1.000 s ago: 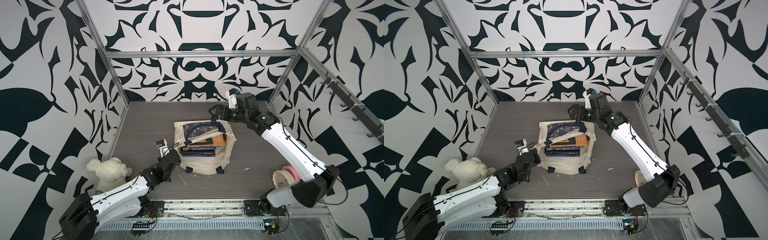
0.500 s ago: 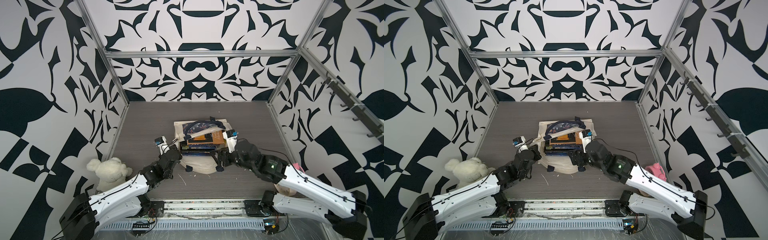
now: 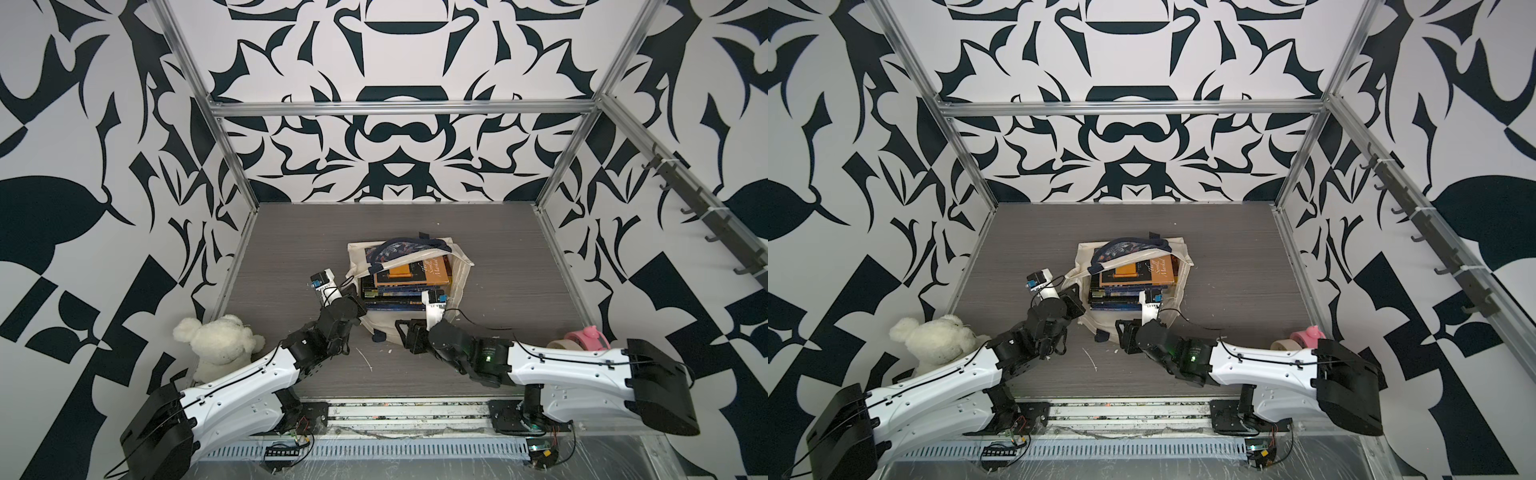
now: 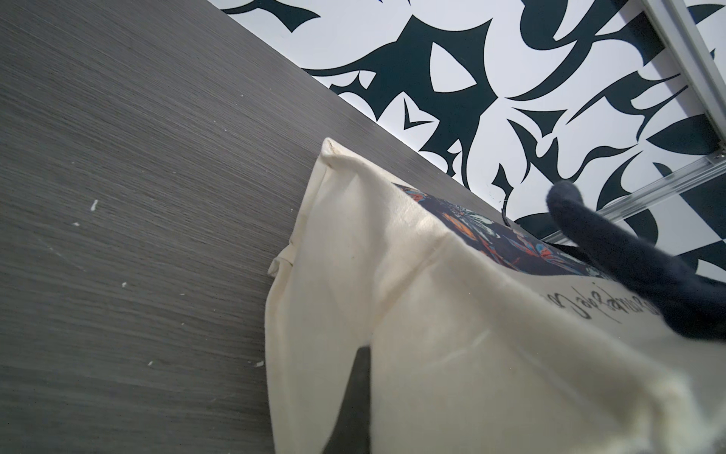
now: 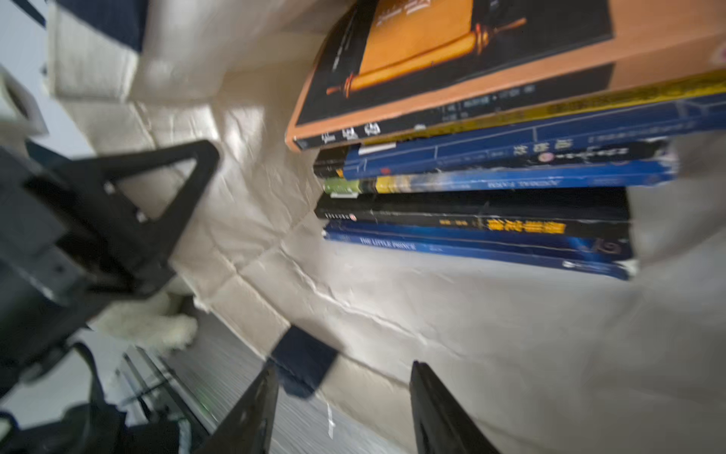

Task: Take out the books from the canvas bag
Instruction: Pick up the book from the canvas bag.

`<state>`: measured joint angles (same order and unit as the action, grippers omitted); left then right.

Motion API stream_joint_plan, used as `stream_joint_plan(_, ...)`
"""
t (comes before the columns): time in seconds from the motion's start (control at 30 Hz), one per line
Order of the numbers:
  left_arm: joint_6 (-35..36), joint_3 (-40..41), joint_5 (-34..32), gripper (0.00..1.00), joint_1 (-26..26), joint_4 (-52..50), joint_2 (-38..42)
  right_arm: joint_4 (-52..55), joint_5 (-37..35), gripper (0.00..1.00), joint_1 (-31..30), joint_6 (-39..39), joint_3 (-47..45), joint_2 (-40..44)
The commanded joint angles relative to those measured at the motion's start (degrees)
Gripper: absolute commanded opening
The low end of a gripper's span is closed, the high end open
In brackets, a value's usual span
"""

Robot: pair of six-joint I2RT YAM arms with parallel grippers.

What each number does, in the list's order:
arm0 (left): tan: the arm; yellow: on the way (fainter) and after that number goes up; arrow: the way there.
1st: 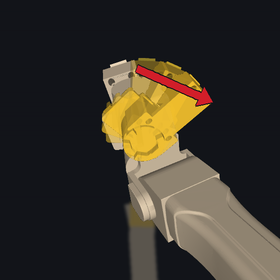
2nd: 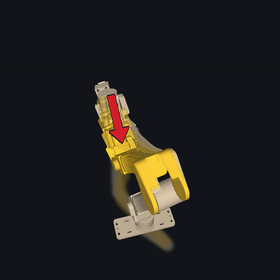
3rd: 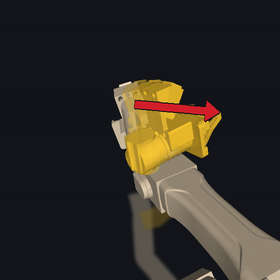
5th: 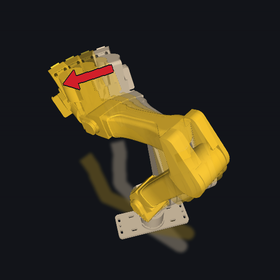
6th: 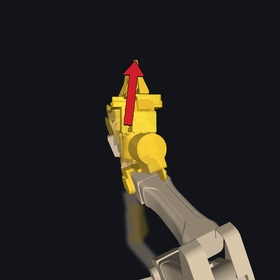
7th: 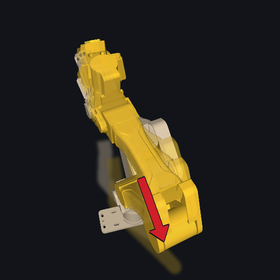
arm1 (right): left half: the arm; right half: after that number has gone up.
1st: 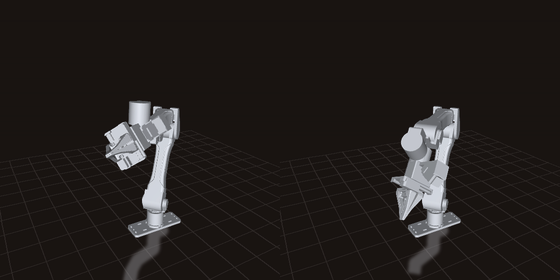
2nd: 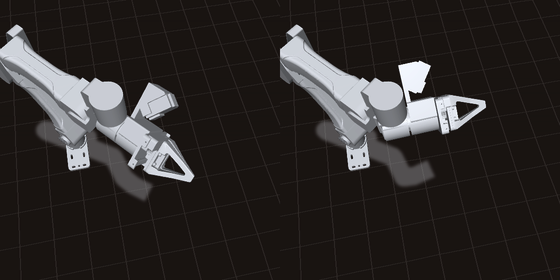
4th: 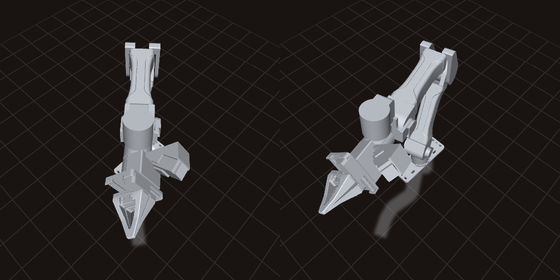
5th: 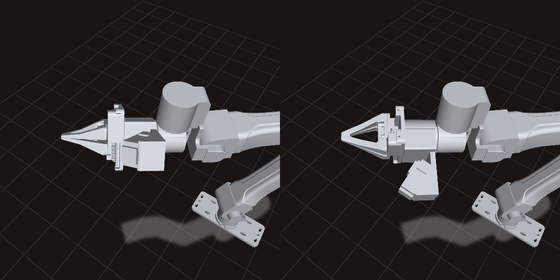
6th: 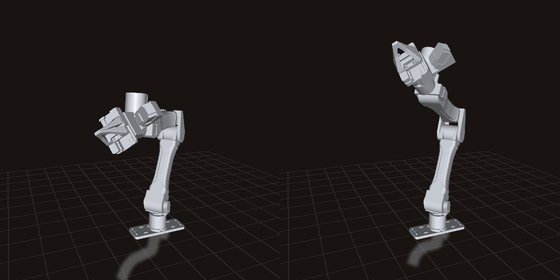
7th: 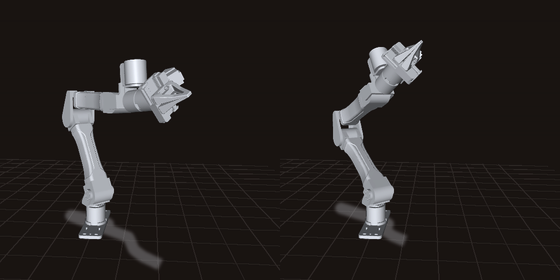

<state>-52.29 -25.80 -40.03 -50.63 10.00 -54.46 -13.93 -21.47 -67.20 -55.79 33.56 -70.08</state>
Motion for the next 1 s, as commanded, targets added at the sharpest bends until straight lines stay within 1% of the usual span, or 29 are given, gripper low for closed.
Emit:
stream_joint_plan(0.0, 1.76, -0.73, 0.50, 0.00, -0.17, 5.16, 0.01, -14.91, 2.37, 0.57, 4.93, -4.87, -0.27, -3.08)
stream_joint_plan(0.1, 3.18, -0.44, 0.08, 0.00, -0.17, 5.15, -0.29, -18.65, 6.07, 0.56, 8.68, -6.15, 0.55, -6.72)
stream_joint_plan(0.23, 6.06, -0.69, -0.57, 0.00, -0.16, 5.58, -1.46, -18.80, 5.62, 0.56, 11.12, -5.09, 2.18, -8.91)
stream_joint_plan(0.3, 7.18, -1.16, -0.32, 0.00, -0.13, 5.58, -2.50, -19.65, 7.81, 0.56, 13.76, -7.24, 2.09, -10.70)
stream_joint_plan(0.37, 8.35, -1.57, 0.20, 0.00, -0.17, 5.80, -3.41, -22.88, 9.83, 0.55, 16.33, -9.57, 1.13, -12.58)
stream_joint_plan(0.4, 8.75, -1.71, 0.45, 0.00, -0.17, 5.80, -3.91, -24.51, 9.87, 0.54, 16.90, -9.34, 0.84, -13.15)
stream_joint_plan(0.47, 9.60, -1.72, 0.52, 0.00, -0.14, 6.14, -4.31, -23.58, 9.63, 0.54, 17.52, -8.47, 1.15, -13.01)
stream_joint_plan(0.6, 11.11, -1.36, -0.51, 0.00, -0.12, 6.55, -4.43, -21.64, 6.86, 0.54, 17.54, -4.93, 1.13, -10.98)
stream_joint_plan(0.73, 11.84, -0.92, -0.25, 0.00, -0.12, 7.23, -4.30, -21.19, 3.42, 0.53, 18.06, -3.44, 0.86, -10.02)
stream_joint_plan(0.8, 12.17, -0.76, -0.21, 0.00, -0.12, 7.23, -4.35, -20.79, 4.89, 0.52, 19.58, -3.89, 1.82, -11.47)
stream_joint_plan(0.9, 12.91, -0.35, -0.49, 0.00, -0.16, 7.21, -4.01, -23.50, 6.81, 0.51, 21.59, -5.43, 2.32, -13.92)
stream_joint_plan(0.97, 13.45, 0.26, -0.79, 0.00, -0.10, 7.21, -3.44, -23.65, 6.98, 0.50, 22.35, -5.43, 3.19, -14.86)
